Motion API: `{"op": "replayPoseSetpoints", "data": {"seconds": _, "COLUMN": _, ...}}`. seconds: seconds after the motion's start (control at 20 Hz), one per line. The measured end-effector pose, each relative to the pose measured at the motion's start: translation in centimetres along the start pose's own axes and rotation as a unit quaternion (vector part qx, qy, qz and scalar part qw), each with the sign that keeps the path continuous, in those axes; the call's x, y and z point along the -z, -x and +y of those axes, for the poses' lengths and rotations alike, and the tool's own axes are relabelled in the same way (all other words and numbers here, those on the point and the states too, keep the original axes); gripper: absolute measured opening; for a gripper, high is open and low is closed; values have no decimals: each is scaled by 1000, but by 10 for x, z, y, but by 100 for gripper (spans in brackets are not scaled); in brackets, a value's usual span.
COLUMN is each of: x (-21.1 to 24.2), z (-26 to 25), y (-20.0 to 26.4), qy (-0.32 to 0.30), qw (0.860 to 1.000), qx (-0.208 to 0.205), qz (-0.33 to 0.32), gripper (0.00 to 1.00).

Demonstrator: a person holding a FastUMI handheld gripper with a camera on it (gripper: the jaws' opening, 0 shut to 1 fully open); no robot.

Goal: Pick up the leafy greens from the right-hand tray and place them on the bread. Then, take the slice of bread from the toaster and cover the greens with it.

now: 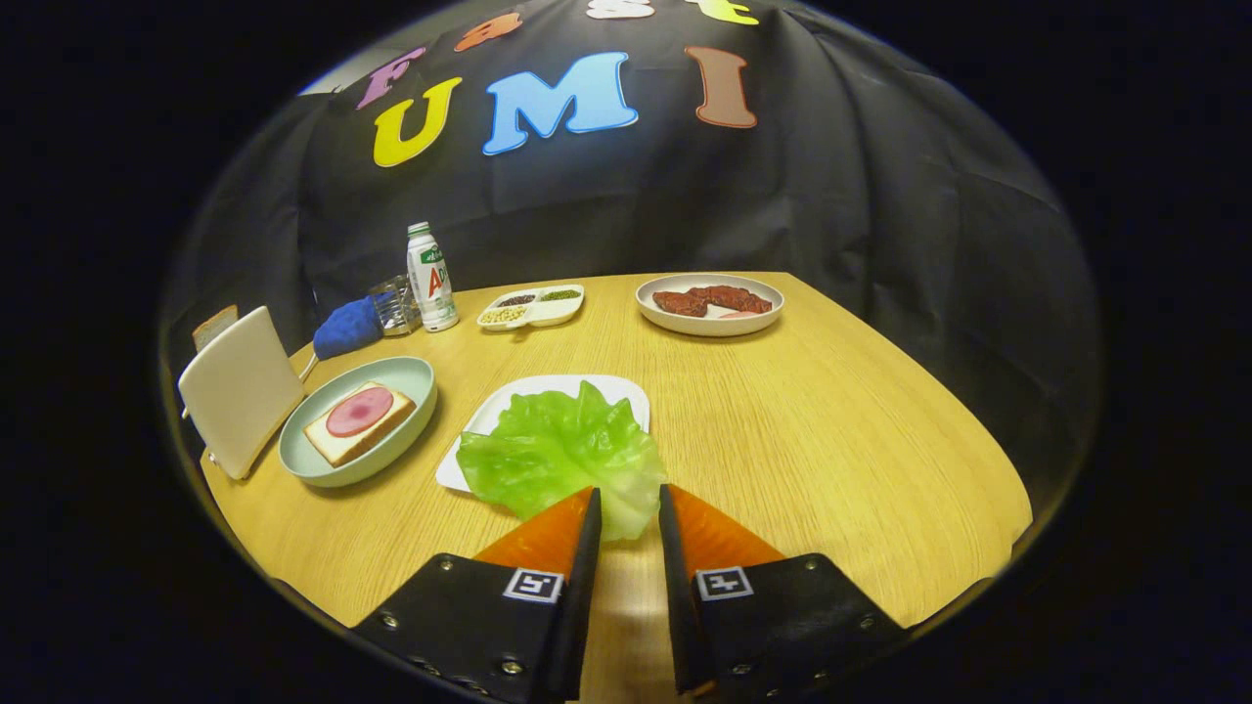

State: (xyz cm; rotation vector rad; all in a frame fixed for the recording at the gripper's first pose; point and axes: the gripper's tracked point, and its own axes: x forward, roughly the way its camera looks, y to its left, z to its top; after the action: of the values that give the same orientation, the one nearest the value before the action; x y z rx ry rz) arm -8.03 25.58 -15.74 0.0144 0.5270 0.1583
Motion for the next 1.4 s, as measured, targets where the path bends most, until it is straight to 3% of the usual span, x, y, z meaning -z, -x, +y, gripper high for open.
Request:
{"op": "replayPoseSetpoints", "data": {"seconds": 0.15, "x": 4, "z": 0, "y": -8, "qy": -5, "qw": 1000, "qx": -3, "qz": -6, "gripper": 35}}
{"op": "replayPoseSetpoints", "data": {"seconds": 0.2, "x": -4, "z": -1, "y": -6, "qy": -11, "qw": 1000, "qx": -7, "qz": 0, "gripper": 2}}
{"op": "replayPoseSetpoints", "data": {"seconds": 0.6, "x": -30, "z": 13, "y": 22, "qy": -4, "qw": 998, "qx": -32, "qz": -57, "gripper": 2}}
{"op": "replayPoseSetpoints", "data": {"seconds": 1.4, "x": -80, "z": 58, "y": 46, "qy": 32, "qw": 991, "qx": -72, "qz": -105, "gripper": 2}}
